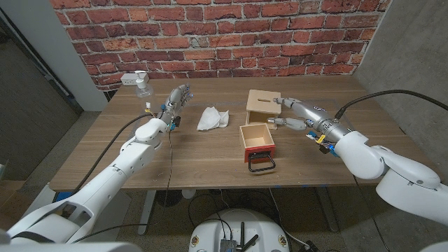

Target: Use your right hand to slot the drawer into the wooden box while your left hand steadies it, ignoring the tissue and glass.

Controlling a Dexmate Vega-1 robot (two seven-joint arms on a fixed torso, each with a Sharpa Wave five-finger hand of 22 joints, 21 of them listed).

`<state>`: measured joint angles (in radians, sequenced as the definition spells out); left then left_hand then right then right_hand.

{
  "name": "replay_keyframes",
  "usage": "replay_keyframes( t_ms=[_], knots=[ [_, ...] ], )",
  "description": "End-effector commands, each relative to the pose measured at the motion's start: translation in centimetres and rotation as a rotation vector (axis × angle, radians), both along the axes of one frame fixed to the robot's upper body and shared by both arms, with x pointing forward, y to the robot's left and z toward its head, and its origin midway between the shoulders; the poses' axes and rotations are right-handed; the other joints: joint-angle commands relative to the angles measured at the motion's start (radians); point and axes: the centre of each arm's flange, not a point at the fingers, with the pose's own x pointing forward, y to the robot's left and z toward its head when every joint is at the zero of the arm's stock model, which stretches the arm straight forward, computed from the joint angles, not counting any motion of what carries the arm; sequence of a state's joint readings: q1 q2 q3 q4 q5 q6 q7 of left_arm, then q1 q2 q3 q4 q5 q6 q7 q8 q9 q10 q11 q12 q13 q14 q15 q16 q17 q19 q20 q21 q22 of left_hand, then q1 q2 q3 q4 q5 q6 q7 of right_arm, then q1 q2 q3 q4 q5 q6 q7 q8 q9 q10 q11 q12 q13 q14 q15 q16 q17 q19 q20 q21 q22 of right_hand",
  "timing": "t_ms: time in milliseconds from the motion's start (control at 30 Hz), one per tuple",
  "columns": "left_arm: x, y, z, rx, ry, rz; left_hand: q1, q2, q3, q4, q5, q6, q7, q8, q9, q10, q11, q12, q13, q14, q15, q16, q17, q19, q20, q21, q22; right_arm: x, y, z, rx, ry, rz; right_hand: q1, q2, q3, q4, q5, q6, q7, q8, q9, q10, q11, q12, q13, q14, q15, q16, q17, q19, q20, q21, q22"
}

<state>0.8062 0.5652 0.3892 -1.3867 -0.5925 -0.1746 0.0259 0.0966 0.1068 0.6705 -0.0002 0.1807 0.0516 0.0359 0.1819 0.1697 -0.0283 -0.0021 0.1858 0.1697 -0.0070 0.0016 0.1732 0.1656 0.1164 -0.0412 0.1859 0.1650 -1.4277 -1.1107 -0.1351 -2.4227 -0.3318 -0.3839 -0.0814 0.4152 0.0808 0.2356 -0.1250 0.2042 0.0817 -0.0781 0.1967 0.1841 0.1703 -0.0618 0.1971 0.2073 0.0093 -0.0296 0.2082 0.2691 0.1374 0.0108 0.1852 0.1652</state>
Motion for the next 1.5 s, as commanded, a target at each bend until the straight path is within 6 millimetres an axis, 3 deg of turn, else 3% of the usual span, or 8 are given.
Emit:
replay_keyframes(
  t_ms=[33, 167, 400, 633, 800, 1133, 1500],
  knots=[
    [0.0, 0.4, -0.4, -0.005, 0.008, 0.003, 0.001, 0.057, 0.005, -0.003, 0.000, 0.010, 0.000, 0.001, 0.005, 0.004, -0.001, 0.005, 0.004, 0.006, 0.004, 0.002, 0.001, 0.008, -0.041, 0.003, 0.003, -1.5, 1.6, 0.6, -0.146, 0.021, -0.036, 0.025, 0.000, 0.007, -0.015, 0.008, 0.007, -0.004, 0.009, 0.006, -0.007, -0.004, 0.005, 0.003, 0.015, -0.012, 0.014, 0.003, 0.006, 0.008, 0.004, 0.005],
    [0.0, 0.4, -0.6, -0.005, 0.010, -0.002, 0.000, 0.057, 0.006, -0.003, 0.000, 0.011, 0.000, 0.001, 0.005, 0.004, 0.001, 0.005, 0.004, 0.006, 0.004, 0.002, 0.001, 0.008, -0.041, 0.003, 0.003, -1.9, 1.9, 0.6, -0.179, 0.028, -0.053, 0.032, -0.003, 0.010, -0.022, 0.010, 0.002, -0.007, 0.007, 0.006, -0.009, -0.003, 0.006, 0.004, 0.019, -0.012, 0.017, 0.002, 0.005, 0.014, 0.004, 0.005],
    [0.2, 0.3, -0.7, -0.002, 0.015, -0.009, -0.001, 0.058, 0.008, -0.003, 0.000, 0.012, 0.001, 0.001, 0.005, 0.006, 0.000, 0.005, 0.004, 0.006, 0.004, 0.002, 0.001, 0.008, -0.041, 0.003, 0.003, -2.7, 2.5, 0.8, -0.242, 0.037, -0.089, 0.050, -0.012, 0.017, -0.036, 0.017, -0.010, -0.015, 0.004, 0.007, -0.021, -0.003, 0.003, 0.006, -0.010, 0.027, 0.009, 0.002, -0.006, 0.025, 0.001, 0.005],
    [0.4, 0.1, -0.7, -0.003, 0.012, -0.018, -0.002, 0.058, 0.009, -0.003, 0.000, 0.013, 0.001, 0.001, 0.005, 0.009, 0.000, 0.006, 0.004, 0.007, 0.006, 0.002, 0.001, 0.008, -0.041, 0.003, 0.003, -3.0, 2.8, 1.0, -0.281, 0.073, -0.114, 0.059, -0.019, 0.020, -0.042, 0.017, -0.022, -0.021, 0.001, 0.008, -0.023, 0.000, 0.004, 0.008, -0.020, 0.038, 0.008, 0.004, -0.007, 0.030, 0.002, 0.005],
    [0.4, -0.2, 0.1, 0.047, -0.002, -0.005, -0.003, 0.059, 0.011, -0.004, 0.000, 0.018, 0.000, 0.003, 0.005, 0.017, 0.000, 0.008, 0.004, 0.007, 0.009, 0.002, 0.001, 0.006, -0.040, 0.002, 0.003, -3.1, 3.5, 1.3, -0.334, 0.109, -0.133, 0.079, -0.027, 0.026, -0.050, 0.018, -0.012, -0.023, 0.009, 0.008, -0.007, 0.005, 0.012, 0.010, -0.022, 0.047, 0.009, 0.004, -0.005, 0.038, 0.003, 0.005],
    [0.7, -0.5, 0.4, 0.022, -0.021, -0.021, -0.004, 0.059, 0.014, -0.006, 0.000, 0.021, 0.001, 0.003, 0.005, 0.019, 0.001, 0.008, 0.005, 0.007, 0.010, 0.002, 0.001, 0.004, -0.041, 0.002, 0.003, -3.1, 4.7, 1.1, -0.401, 0.148, -0.188, 0.127, -0.047, 0.043, -0.060, 0.023, 0.010, -0.024, 0.021, 0.010, 0.025, 0.013, 0.025, 0.016, -0.029, 0.080, 0.012, 0.003, -0.002, 0.074, 0.004, 0.005],
    [0.7, -0.3, 0.2, 0.024, -0.013, -0.020, -0.005, 0.059, 0.017, -0.007, 0.000, 0.024, 0.001, 0.003, 0.006, 0.021, -0.001, 0.007, 0.005, 0.009, 0.010, 0.002, 0.001, 0.003, -0.041, 0.002, 0.003, -3.0, 6.0, 0.9, -0.438, 0.163, -0.195, 0.192, -0.074, 0.064, -0.064, 0.021, 0.036, -0.046, 0.033, 0.010, 0.067, -0.006, 0.038, 0.022, -0.016, 0.099, 0.022, 0.002, -0.004, 0.109, 0.002, 0.003]
  ],
)
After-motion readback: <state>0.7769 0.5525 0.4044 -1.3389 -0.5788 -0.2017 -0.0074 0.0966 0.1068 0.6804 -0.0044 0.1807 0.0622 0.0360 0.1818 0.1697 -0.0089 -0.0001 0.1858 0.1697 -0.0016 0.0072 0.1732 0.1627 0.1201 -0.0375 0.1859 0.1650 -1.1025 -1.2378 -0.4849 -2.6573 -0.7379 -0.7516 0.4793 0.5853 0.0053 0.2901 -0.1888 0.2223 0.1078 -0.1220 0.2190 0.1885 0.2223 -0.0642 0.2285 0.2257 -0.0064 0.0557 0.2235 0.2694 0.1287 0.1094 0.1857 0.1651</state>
